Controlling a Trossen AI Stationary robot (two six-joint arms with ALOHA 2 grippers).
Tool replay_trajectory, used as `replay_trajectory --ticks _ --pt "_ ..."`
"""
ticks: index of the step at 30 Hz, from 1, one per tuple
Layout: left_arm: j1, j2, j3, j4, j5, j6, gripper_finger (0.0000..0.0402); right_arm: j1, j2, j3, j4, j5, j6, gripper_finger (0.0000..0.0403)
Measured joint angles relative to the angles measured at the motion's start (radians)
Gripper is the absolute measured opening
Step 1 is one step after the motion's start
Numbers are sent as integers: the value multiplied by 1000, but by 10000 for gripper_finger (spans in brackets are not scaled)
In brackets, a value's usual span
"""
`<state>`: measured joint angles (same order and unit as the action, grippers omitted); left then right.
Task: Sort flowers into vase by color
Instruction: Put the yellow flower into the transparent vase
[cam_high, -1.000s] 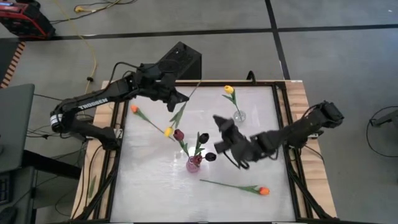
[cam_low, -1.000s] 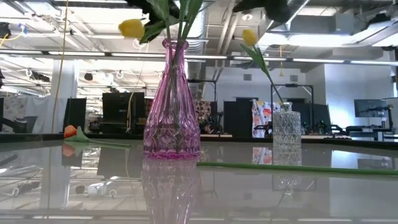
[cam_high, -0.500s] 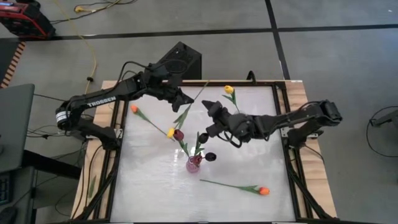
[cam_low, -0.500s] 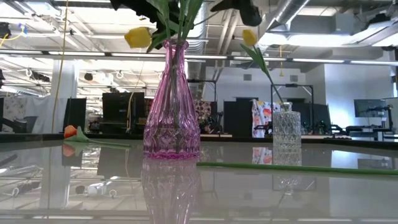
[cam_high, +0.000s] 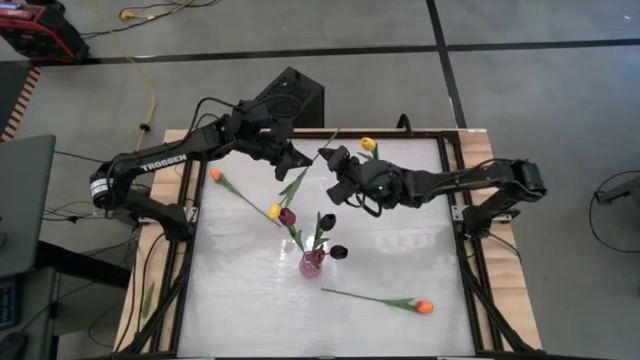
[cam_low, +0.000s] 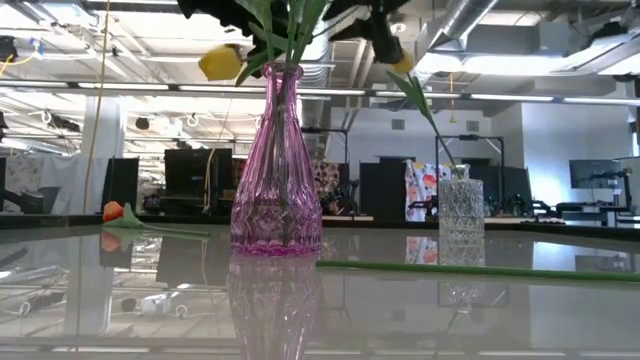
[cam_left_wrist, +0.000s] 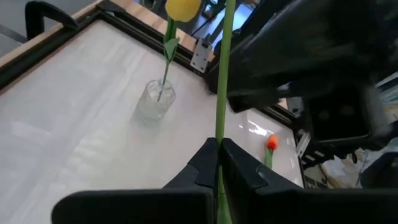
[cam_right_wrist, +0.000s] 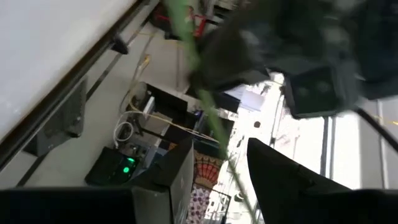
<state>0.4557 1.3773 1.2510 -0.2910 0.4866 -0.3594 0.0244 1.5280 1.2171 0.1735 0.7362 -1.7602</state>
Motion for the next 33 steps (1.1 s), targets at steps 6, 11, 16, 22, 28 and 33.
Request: replay_trajectory --ticks 6,11,16,22,28,33 --pt "2 0 0 2 -2 1 0 -34 81 2 81 -9 -42 175" --pt "6 0 0 -7 -34 0 0 -31 145 2 228 9 -98 164" --pt "13 0 0 -15 -65 0 0 -24 160 2 234 31 -130 139" --pt "16 -1 0 -8 -66 -1 0 -29 162 2 234 51 -133 96" --pt "16 -1 0 -9 -42 29 16 -34 161 2 233 53 -128 32" --pt "21 -11 0 -9 -3 64 69 -17 158 2 233 55 -95 25"
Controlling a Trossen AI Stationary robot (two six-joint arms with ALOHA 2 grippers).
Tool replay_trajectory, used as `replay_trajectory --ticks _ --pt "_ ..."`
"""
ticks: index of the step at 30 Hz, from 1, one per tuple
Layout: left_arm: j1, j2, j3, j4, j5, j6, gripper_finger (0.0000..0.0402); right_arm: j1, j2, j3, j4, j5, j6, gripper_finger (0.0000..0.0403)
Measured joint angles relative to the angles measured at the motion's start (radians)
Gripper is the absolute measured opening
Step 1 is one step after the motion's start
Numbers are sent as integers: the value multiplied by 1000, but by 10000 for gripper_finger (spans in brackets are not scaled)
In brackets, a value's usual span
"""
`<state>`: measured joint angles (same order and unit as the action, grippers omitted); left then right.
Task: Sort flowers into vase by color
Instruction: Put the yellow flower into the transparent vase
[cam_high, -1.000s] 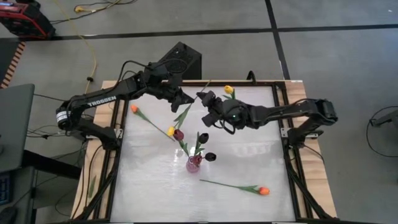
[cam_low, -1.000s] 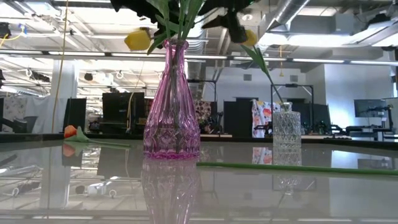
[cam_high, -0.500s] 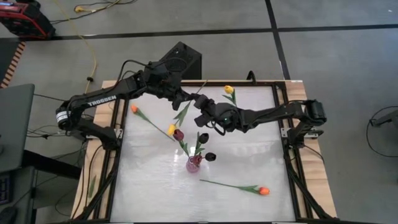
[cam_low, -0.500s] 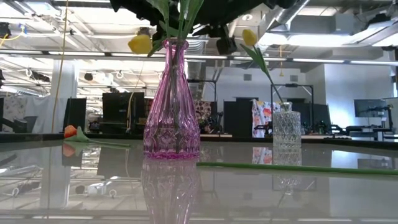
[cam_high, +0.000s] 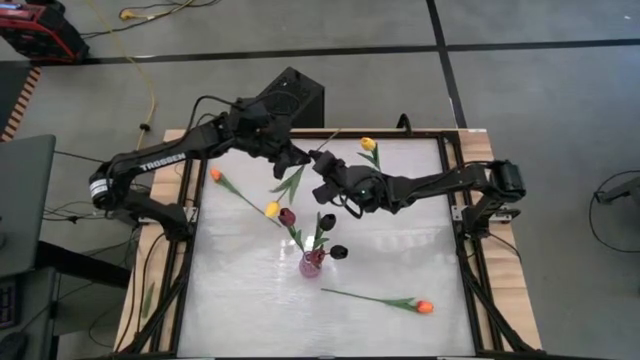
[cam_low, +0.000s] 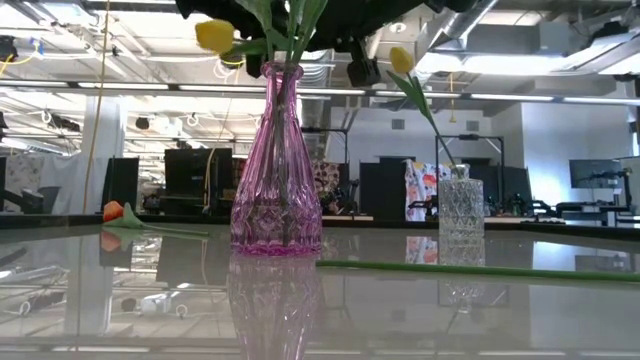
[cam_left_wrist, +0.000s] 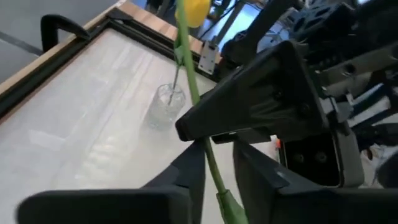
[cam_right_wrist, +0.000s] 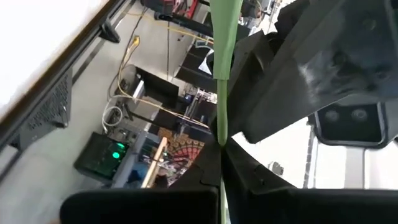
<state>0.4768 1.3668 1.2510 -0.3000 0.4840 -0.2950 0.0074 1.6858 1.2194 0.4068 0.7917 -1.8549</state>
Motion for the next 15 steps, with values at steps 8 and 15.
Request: replay_trajectory --ticks 8,15 --pt "105 -120 2 32 -7 65 133 77 -149 0 -147 -115 309 25" --pt "154 -241 3 -107 -188 251 139 154 -421 0 -361 -190 898 25"
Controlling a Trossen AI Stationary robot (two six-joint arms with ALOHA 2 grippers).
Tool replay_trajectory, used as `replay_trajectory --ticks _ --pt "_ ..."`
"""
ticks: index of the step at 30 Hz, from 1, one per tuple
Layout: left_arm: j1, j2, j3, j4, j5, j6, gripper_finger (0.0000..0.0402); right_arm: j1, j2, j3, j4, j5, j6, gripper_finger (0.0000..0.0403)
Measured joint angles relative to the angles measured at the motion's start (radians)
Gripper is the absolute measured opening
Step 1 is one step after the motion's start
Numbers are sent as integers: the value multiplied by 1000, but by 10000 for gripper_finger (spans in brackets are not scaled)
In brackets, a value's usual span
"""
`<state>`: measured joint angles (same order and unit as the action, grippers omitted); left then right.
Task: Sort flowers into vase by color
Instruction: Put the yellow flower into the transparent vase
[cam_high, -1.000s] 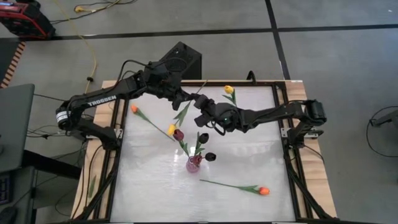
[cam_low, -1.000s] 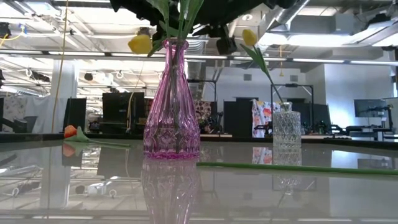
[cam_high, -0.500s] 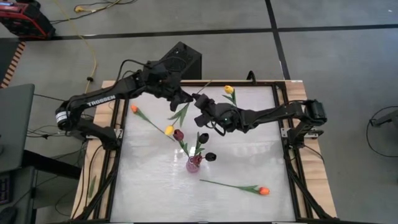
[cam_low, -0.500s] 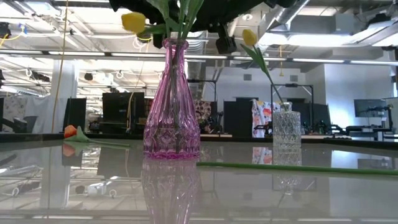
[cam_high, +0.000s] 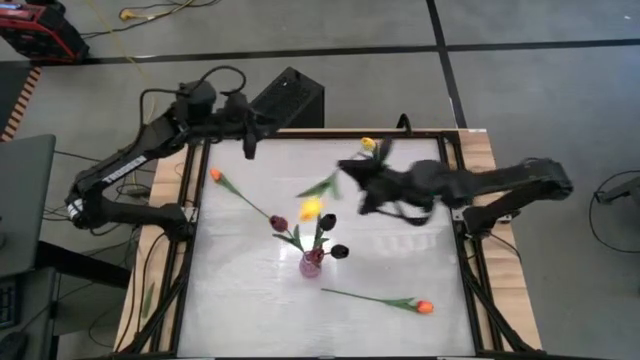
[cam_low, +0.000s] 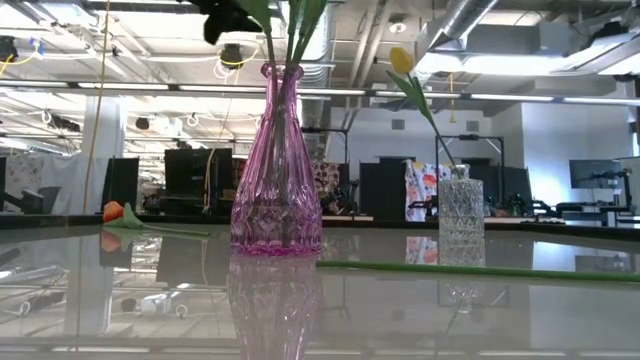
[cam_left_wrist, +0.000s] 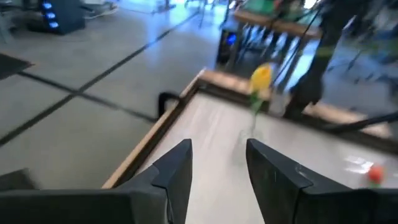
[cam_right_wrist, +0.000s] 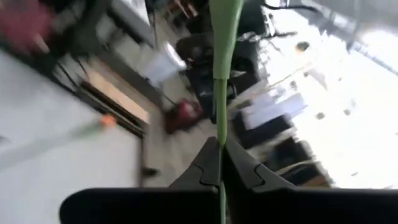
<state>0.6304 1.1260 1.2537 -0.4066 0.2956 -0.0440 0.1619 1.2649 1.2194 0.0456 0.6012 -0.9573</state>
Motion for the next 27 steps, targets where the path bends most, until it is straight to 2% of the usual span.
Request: replay_trajectory --ticks 3,5,7,10,14,19,23,27 --pt "-2 -16 0 -86 -47 75 139 13 -120 0 -154 -5 233 25" --pt "-2 -16 -5 -124 -43 98 139 12 -195 -3 -265 -4 378 25" --pt "-5 -23 -49 -106 1 102 139 5 -268 -32 -348 -5 518 25" --pt "-17 -58 -194 -11 90 102 139 6 -388 -154 -373 -28 681 25" --pt "-54 -124 -455 241 152 33 139 23 -541 -428 -158 -31 793 25" --pt "-131 -172 -713 547 137 -80 139 -7 -630 -784 365 -30 803 25" --pt "-205 -178 -826 725 130 -143 139 -68 -624 -999 679 -28 803 25" --pt "-267 -179 -858 773 90 -161 139 -134 -624 -1113 864 -25 792 25"
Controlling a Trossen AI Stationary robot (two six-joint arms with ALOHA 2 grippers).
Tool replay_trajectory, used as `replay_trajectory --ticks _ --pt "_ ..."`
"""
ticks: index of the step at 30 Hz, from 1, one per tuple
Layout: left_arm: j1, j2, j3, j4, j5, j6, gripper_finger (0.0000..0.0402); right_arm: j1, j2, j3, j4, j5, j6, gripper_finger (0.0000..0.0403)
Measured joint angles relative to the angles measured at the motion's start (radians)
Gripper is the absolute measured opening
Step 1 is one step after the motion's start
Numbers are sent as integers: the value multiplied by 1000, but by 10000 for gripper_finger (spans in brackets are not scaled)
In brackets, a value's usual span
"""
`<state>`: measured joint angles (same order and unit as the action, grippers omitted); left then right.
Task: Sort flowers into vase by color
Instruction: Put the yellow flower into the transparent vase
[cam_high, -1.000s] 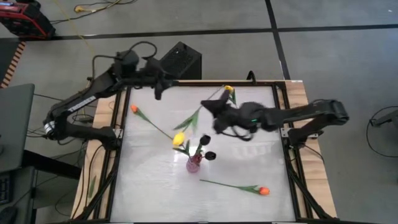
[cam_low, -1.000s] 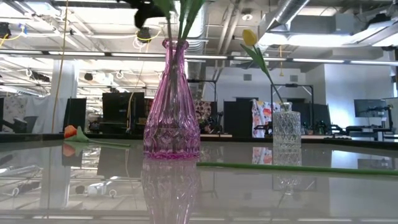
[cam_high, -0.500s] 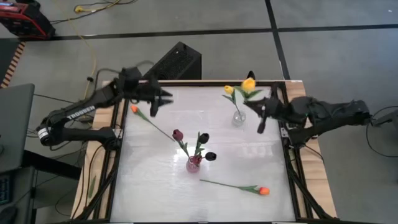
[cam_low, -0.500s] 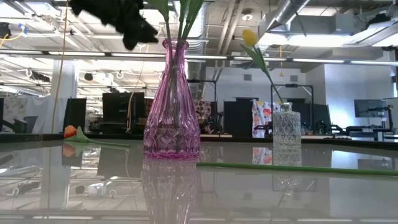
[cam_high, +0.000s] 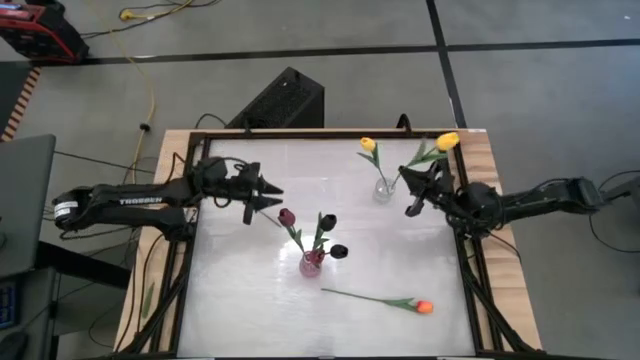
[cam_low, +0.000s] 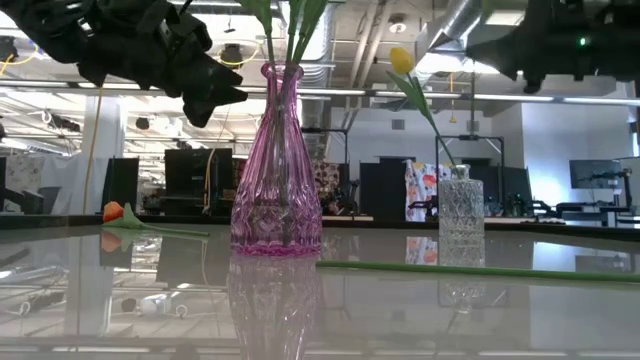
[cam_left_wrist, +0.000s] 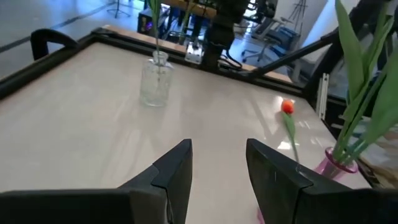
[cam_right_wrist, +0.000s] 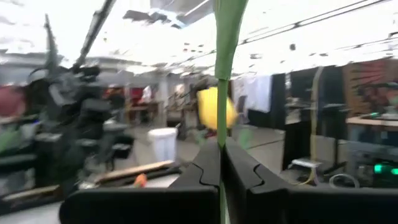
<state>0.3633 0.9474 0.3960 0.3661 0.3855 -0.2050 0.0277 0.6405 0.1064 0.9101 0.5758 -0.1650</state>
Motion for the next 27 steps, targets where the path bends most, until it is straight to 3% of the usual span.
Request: replay_trajectory --ticks 12,27 --pt "-68 0 -3 1 -129 8 139 -113 37 -52 58 -33 41 25" --pt "-68 0 -3 -1 -131 -1 139 -186 246 -52 238 -78 100 25"
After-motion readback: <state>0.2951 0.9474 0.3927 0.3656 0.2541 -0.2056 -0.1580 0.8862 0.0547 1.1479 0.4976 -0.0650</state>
